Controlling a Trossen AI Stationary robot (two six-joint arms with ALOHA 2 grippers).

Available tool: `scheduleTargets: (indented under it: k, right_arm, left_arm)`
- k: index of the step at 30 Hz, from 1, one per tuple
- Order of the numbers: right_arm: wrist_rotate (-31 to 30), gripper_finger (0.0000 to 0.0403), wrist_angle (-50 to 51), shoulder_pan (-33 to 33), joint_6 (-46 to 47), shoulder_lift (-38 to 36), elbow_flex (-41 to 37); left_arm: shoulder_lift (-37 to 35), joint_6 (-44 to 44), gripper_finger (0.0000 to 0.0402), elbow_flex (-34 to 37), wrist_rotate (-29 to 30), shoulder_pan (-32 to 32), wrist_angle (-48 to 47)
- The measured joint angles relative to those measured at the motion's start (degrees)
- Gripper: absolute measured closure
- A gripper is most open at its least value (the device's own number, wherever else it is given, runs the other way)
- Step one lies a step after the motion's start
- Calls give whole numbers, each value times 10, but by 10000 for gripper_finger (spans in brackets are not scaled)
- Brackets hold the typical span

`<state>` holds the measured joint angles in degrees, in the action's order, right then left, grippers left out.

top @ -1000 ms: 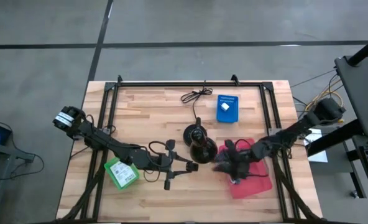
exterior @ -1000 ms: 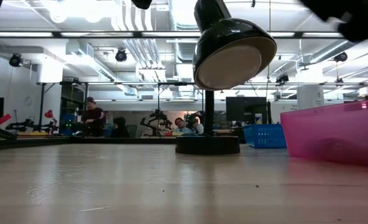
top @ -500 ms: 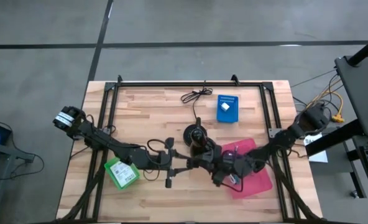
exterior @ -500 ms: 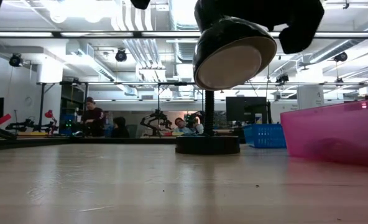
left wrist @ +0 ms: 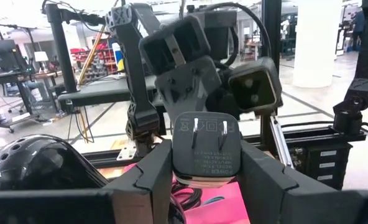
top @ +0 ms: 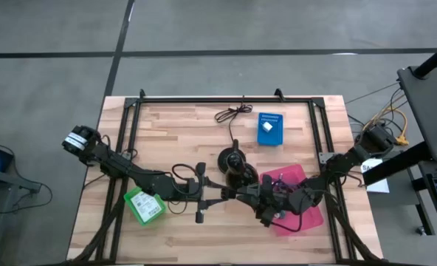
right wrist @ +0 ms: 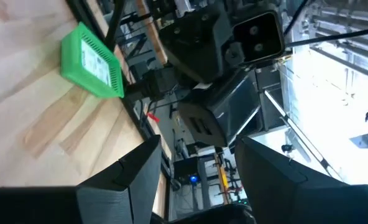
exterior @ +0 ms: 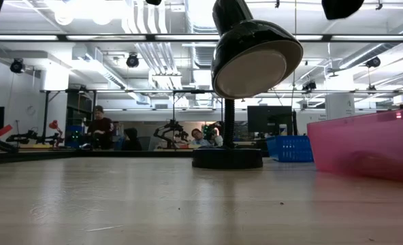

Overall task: Pick and place items into bin
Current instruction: Put the black charger adapter into the blue bin

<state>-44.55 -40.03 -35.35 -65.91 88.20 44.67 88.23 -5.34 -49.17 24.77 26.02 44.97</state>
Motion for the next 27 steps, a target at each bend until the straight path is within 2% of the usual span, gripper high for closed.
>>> scheduleTargets:
  k: [10,15,20,27]
  right_arm:
    - [-6,209,14,-10,-23,-8,24]
    - [-3,178,13,-28,-78,-4,27]
    - [30,152,8,-29,-74,-3,29]
    - [24,161,-28,-14,-81,-4,47]
  left_arm:
    - [-1,-16,271,0,0,3,39]
    - [-2,-15,271,0,0,4,41]
    - [-2,-15,271,0,0,4,49]
    - [0,-11,271,0,-11,4,81]
